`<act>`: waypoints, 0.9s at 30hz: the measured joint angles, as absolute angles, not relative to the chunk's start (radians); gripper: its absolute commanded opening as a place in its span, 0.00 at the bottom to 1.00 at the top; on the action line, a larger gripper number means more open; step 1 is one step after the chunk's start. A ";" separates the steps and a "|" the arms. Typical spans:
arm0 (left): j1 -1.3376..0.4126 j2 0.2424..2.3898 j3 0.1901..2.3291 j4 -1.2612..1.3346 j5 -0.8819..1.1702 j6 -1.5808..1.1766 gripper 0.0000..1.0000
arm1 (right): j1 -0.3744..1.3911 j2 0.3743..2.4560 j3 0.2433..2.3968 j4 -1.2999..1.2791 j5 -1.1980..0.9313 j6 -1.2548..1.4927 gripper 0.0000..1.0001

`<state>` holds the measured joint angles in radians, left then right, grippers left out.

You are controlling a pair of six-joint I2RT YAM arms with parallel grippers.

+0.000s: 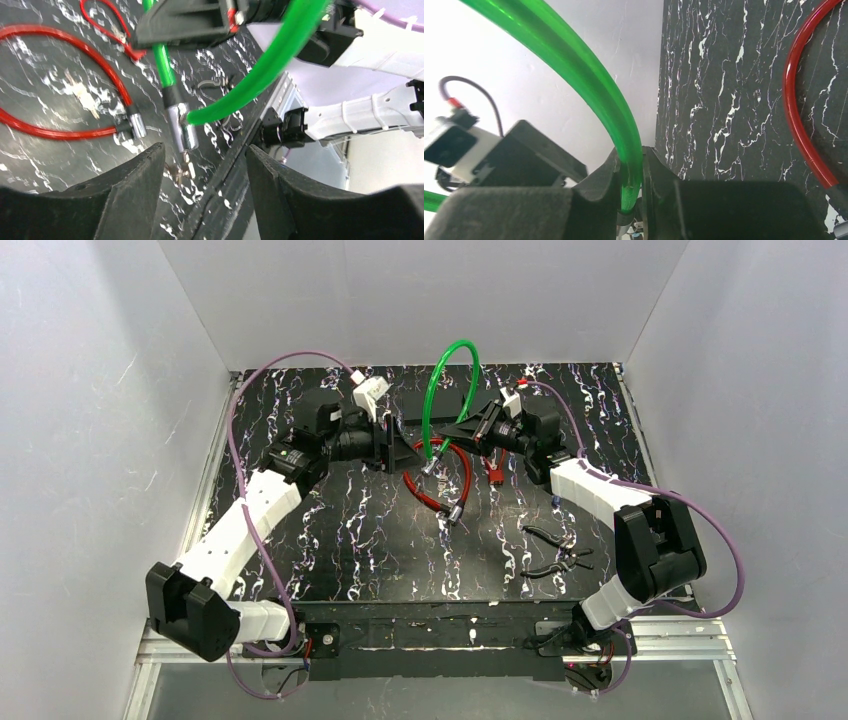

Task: Lock with the key
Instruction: Lock the lock.

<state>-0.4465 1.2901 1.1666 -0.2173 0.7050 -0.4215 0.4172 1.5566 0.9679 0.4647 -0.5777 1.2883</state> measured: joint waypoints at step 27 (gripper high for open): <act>-0.480 1.399 1.409 -0.264 0.613 -0.332 0.00 | 0.439 1.556 0.988 0.338 -0.543 1.199 0.01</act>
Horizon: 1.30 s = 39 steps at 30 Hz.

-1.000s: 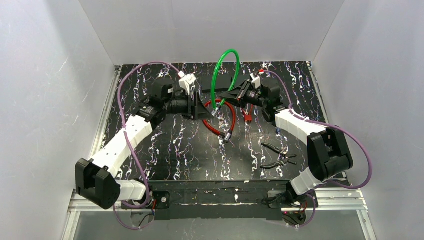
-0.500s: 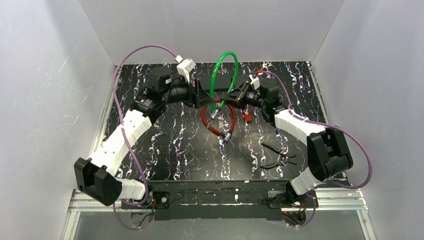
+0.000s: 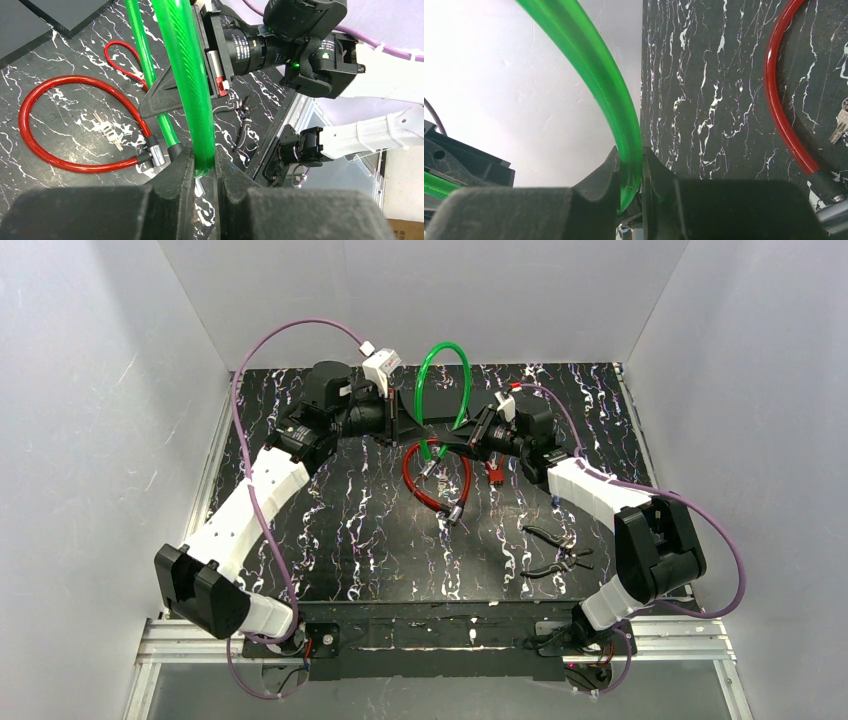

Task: Lock with the key
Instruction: Lock the lock, then place the lock at the center of the board.

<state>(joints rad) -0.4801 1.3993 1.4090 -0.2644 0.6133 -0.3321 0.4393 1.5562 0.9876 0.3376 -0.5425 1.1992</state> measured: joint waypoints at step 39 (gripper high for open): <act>-0.585 1.320 1.082 -0.292 0.457 -0.274 0.00 | 0.427 1.559 0.990 0.250 -0.499 1.171 0.01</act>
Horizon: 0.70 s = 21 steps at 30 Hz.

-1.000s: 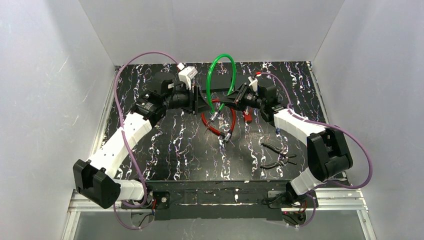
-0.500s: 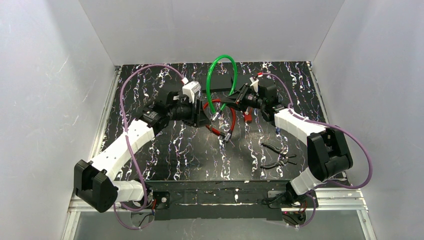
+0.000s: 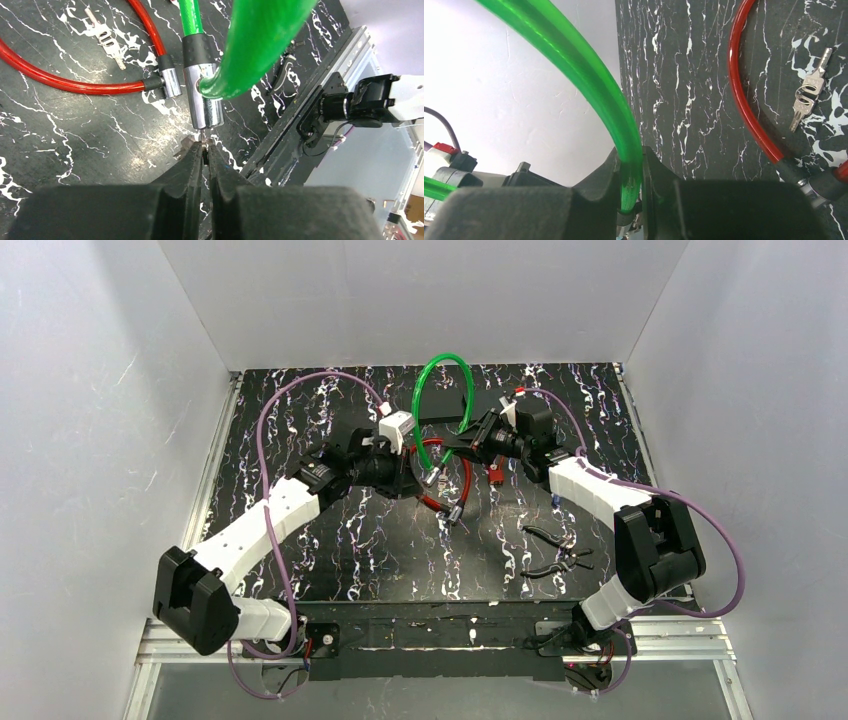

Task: Lock with the key
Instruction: Place the lock at the center of the board.

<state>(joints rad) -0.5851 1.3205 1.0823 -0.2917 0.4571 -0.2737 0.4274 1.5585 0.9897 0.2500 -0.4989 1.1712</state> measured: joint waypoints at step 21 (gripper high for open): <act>-0.626 1.204 0.863 -0.346 0.444 -0.314 0.00 | 0.321 1.620 1.252 0.080 -0.377 1.053 0.01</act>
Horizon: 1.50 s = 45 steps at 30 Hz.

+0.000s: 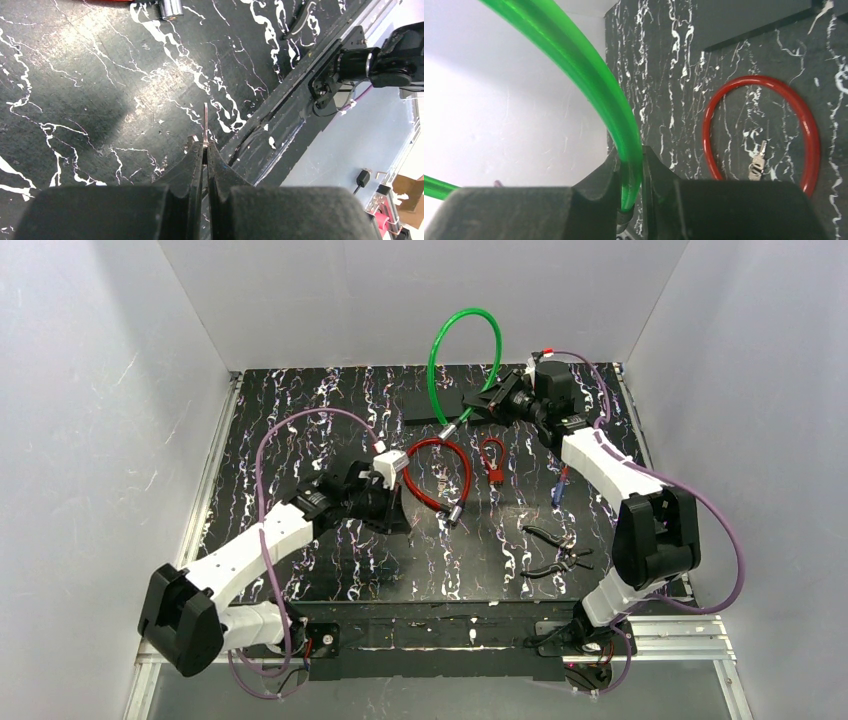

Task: Lock with the key
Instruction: Place the lock at the center of the board.

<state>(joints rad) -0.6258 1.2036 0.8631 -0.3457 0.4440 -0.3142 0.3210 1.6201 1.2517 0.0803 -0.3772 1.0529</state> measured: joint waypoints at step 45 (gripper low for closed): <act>0.258 1.052 1.098 -0.411 0.441 -0.572 0.00 | 0.801 2.228 1.728 -0.448 -0.059 0.952 0.09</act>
